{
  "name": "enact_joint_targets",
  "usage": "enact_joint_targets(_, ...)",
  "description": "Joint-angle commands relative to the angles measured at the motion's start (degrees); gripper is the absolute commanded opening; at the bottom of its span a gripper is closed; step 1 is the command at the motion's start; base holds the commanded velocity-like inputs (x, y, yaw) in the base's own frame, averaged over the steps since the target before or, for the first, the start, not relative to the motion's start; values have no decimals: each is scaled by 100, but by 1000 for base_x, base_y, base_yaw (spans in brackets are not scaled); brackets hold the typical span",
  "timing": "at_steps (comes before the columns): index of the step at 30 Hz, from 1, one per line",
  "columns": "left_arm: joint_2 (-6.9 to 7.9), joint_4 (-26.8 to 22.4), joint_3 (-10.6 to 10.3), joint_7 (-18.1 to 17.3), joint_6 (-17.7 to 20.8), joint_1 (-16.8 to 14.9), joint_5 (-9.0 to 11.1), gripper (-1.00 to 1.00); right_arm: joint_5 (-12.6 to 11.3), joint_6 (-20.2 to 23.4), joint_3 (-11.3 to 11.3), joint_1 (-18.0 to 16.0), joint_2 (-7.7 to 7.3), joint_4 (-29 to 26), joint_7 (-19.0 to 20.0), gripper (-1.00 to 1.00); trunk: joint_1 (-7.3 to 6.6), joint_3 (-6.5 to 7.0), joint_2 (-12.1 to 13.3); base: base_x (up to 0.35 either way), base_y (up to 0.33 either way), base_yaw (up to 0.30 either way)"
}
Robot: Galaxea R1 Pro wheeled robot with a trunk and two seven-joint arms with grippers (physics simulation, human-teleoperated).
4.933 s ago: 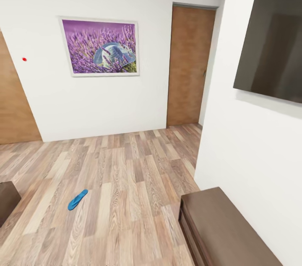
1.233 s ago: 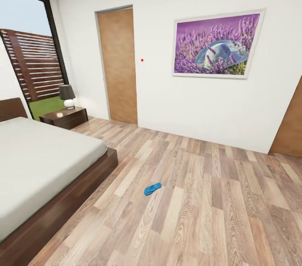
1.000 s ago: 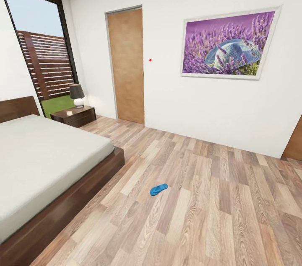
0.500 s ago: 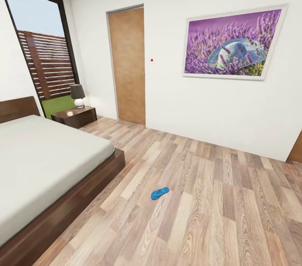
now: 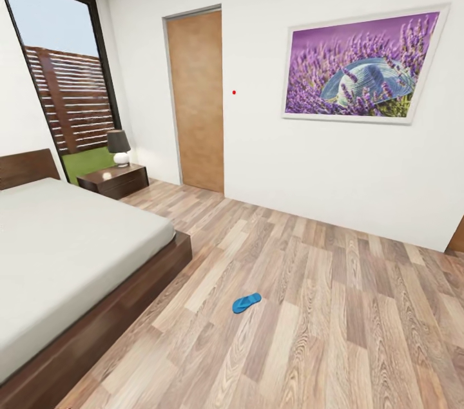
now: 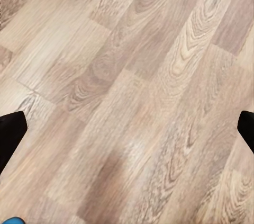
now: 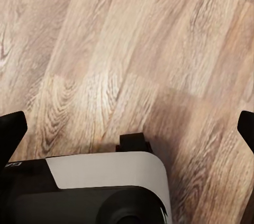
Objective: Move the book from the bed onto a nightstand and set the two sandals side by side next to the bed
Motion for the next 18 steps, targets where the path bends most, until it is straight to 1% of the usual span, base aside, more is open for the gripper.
enact_joint_targets(1,-4,3,11,0,-16,-3,16,100,-5,-15,-12,-1,1,-1,-1,100,0,-5,-3,10,0,115)
enact_joint_targets(7,-4,3,6,0,-17,-3,16,100,-4,-15,-12,-1,-2,-1,-1,100,0,-5,-3,3,0,229)
enact_joint_targets(18,-4,3,3,0,-17,-3,16,100,-5,-15,-12,-1,-2,-1,-1,100,0,-5,-3,0,0,280)
